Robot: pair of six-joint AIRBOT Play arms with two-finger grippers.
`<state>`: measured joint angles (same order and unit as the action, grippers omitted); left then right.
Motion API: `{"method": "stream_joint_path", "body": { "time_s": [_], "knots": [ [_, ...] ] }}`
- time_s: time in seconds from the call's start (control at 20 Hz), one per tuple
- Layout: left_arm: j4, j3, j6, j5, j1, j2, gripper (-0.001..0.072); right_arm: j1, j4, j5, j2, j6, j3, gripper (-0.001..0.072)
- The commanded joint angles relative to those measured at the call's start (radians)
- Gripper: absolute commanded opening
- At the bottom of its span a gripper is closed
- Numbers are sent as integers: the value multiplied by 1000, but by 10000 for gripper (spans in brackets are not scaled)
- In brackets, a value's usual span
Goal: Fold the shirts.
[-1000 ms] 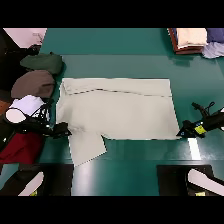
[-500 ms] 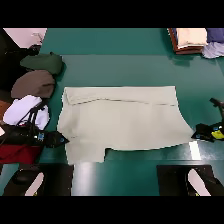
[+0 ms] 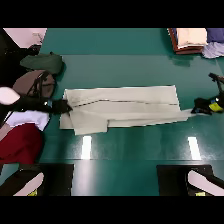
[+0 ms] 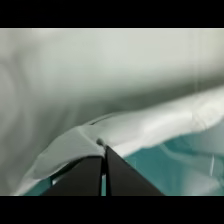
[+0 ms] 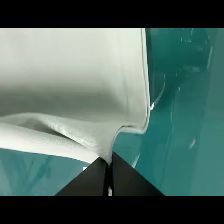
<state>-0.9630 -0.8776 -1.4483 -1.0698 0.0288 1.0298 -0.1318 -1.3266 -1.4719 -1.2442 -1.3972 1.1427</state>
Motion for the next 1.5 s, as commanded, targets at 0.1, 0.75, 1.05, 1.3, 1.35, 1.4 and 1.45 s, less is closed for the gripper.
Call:
{"method": "stream_joint_path", "body": {
  "time_s": [0.1, 0.75, 1.05, 1.3, 1.35, 1.4, 1.45],
  "knots": [
    [-3, -240, 15, 151, -1, 294, 25, 36, 30, 32, -280, -1, 239, 12],
    [-9, -309, 8, 283, -1, 384, 500, 0, 377, 29, -644, 5, 674, 339],
    [-9, -399, 16, 67, 2, 382, 495, -141, 366, -110, -562, 104, 521, 535],
    [5, -398, 42, 53, 3, 384, 33, -201, 389, -98, -584, 161, 354, 572],
    [5, -398, 42, 52, 3, 384, 34, -198, 429, -92, -596, 189, 333, 572],
    [5, -398, 42, 50, 3, 384, 33, -191, 479, -69, -607, 201, 311, 572],
    [5, -398, 42, 48, 3, 385, 32, -180, 514, -42, -613, 208, 294, 571]
  ]
}}
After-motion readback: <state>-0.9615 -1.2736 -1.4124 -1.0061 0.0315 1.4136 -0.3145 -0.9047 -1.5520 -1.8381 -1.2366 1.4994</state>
